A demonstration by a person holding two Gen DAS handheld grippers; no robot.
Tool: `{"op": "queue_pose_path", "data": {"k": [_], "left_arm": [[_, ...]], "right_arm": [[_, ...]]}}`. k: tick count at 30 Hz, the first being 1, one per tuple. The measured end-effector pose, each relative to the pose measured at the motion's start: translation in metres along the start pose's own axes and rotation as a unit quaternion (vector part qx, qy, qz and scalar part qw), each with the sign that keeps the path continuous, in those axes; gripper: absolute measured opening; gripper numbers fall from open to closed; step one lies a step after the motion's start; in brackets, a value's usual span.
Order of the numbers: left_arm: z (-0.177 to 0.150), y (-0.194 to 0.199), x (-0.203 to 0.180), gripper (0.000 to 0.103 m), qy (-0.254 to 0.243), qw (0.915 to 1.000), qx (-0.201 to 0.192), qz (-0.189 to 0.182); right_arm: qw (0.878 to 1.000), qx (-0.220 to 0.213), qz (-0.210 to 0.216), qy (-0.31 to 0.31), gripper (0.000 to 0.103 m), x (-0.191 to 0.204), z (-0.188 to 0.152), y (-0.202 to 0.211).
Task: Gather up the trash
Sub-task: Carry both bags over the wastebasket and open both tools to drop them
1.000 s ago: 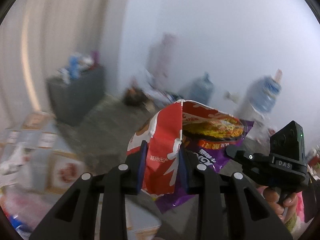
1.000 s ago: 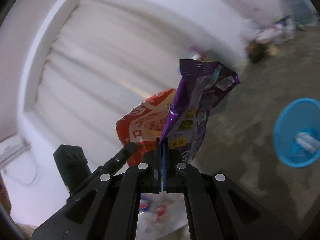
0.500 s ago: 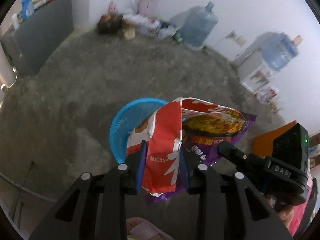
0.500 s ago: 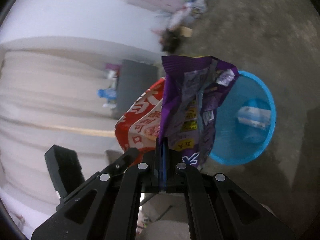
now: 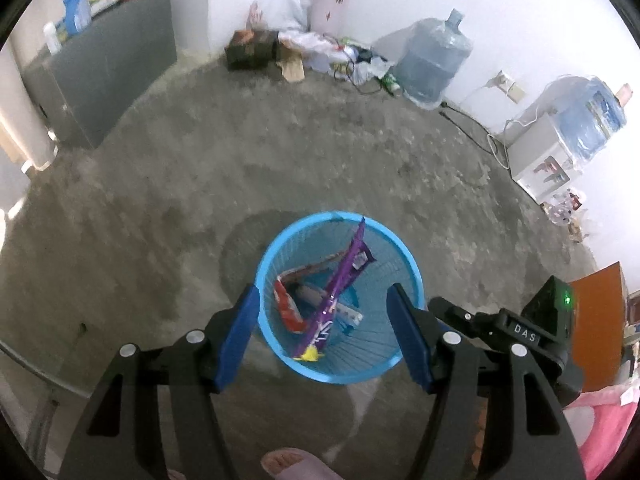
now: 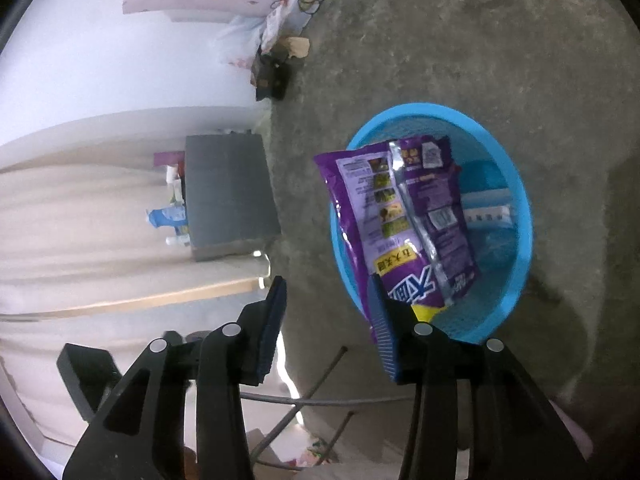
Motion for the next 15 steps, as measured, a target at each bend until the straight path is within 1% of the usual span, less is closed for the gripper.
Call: {"op": "queue_pose_path", "data": {"k": [3,6,8,10,13,15], "left_arm": [[0.001,0.021,0.0,0.064,-0.005,0.9999,-0.016,-0.002],[-0.002,0.041,0.003,0.064,-0.006,0.9996,-0.029,-0.001],[-0.006,0.063,0.004,0.064,-0.007,0.999,-0.043,-0.007],[-0.011,0.082,0.005,0.064,-0.01,0.9984,-0.056,-0.007],[-0.02,0.113,0.012,0.064,-0.009,0.9971,-0.075,-0.007],[-0.029,0.135,0.018,0.064,-0.007,0.9958,-0.09,-0.008]], "right_arm": [[1.0,-0.007,-0.005,0.014,0.042,0.002,-0.005,0.004],[0.999,-0.013,-0.02,0.044,0.042,0.011,-0.011,0.014],[0.997,-0.014,-0.03,0.069,0.042,0.018,-0.016,0.019],[0.994,-0.014,-0.045,0.097,0.042,0.025,-0.022,0.024],[0.985,-0.009,-0.078,0.153,0.042,0.04,-0.034,0.028],[0.98,-0.005,-0.088,0.178,0.042,0.047,-0.04,0.029]]}}
Point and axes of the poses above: each gripper's, at about its wrist camera, not at the fingertips, and y roughly against the way its jaws point, x to its left, z to its top, the point moved 10 cm from there along -y, roughly the way its jaws point, and after that the axes turned 6 degrees about y, right-handed, at the moved point
